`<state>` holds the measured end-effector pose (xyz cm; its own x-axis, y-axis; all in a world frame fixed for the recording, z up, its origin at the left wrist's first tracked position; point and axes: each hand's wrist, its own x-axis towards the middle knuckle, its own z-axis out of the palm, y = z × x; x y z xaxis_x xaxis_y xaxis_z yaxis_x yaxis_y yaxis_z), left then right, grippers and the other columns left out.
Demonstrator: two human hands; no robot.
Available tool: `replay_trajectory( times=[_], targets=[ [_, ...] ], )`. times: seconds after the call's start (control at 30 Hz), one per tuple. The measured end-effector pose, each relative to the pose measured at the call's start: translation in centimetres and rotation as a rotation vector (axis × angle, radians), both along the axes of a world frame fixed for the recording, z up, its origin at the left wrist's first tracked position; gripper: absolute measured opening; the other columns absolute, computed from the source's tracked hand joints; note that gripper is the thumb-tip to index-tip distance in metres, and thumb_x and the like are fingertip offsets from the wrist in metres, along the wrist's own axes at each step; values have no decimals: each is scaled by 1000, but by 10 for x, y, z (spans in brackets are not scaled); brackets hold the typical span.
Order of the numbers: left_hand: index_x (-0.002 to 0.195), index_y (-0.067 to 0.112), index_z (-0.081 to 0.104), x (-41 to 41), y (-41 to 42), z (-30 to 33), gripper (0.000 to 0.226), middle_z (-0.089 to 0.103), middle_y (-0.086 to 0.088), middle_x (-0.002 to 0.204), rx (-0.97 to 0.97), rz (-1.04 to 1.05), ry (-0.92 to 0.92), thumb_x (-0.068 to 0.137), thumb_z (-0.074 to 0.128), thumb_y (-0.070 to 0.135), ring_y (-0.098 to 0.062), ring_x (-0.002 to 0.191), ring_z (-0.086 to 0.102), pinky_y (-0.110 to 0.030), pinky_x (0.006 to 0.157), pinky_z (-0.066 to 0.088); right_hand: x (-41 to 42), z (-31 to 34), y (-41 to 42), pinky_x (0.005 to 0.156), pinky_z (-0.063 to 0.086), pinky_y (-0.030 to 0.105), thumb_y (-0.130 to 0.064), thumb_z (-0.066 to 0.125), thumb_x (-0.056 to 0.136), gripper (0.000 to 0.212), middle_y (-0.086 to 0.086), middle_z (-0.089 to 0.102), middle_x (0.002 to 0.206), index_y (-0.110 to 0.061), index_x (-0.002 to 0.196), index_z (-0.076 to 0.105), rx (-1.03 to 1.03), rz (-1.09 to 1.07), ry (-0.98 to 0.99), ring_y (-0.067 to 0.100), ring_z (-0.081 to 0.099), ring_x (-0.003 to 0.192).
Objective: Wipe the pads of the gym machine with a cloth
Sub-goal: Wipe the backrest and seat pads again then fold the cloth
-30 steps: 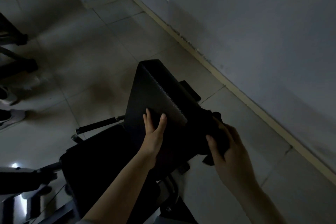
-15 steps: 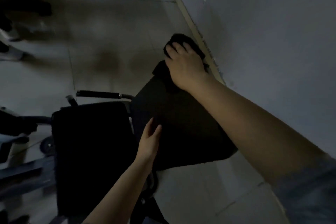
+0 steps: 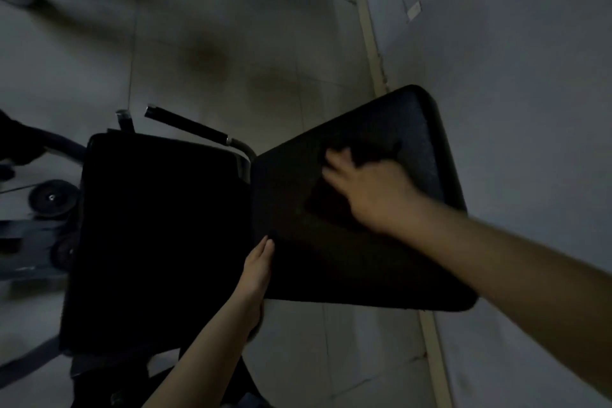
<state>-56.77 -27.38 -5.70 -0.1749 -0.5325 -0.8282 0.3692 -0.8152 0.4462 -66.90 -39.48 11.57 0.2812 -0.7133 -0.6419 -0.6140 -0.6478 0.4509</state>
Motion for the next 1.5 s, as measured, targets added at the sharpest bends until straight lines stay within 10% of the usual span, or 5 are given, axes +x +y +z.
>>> replay_trajectory(
  times=[0.2,0.47,0.83,1.2,1.5],
  targets=[
    [146,30,29,8,13,-19,58,36,-1,150,213,60,83,95,34,57,-30,136,33,-54,107,28,10,-33,-53,116,7,40,-38,44,94,73,8,-7,159,-16,151,3,-262,-84,87,27,-1,145],
    [139,24,42,28,8,-6,57,43,-6,144,308,169,181,95,30,59,-28,135,36,-47,110,24,21,-90,80,115,9,37,-55,31,95,75,6,-19,157,-18,150,-5,292,61,116,26,-8,145],
    [148,39,-10,159,-1,-65,100,-23,-3,157,-163,-861,-1084,80,61,58,-33,143,-23,-70,107,10,46,-104,-78,118,0,44,-35,42,93,71,9,-2,158,-15,151,7,-129,-94,165,29,1,145],
    [144,37,-22,174,-5,-96,120,-36,-12,150,-179,-1062,-1144,74,74,44,-43,137,-30,-77,100,18,49,-171,74,115,8,38,-37,36,99,69,7,-20,156,-17,150,-5,465,160,111,27,-10,145],
    [143,36,-24,174,-9,-104,123,-35,-14,151,-174,-1089,-1202,71,74,49,-44,138,-27,-76,100,22,84,-187,-90,118,5,45,-32,38,95,64,12,3,158,-13,150,13,-5,-74,163,31,5,144]
  ],
)
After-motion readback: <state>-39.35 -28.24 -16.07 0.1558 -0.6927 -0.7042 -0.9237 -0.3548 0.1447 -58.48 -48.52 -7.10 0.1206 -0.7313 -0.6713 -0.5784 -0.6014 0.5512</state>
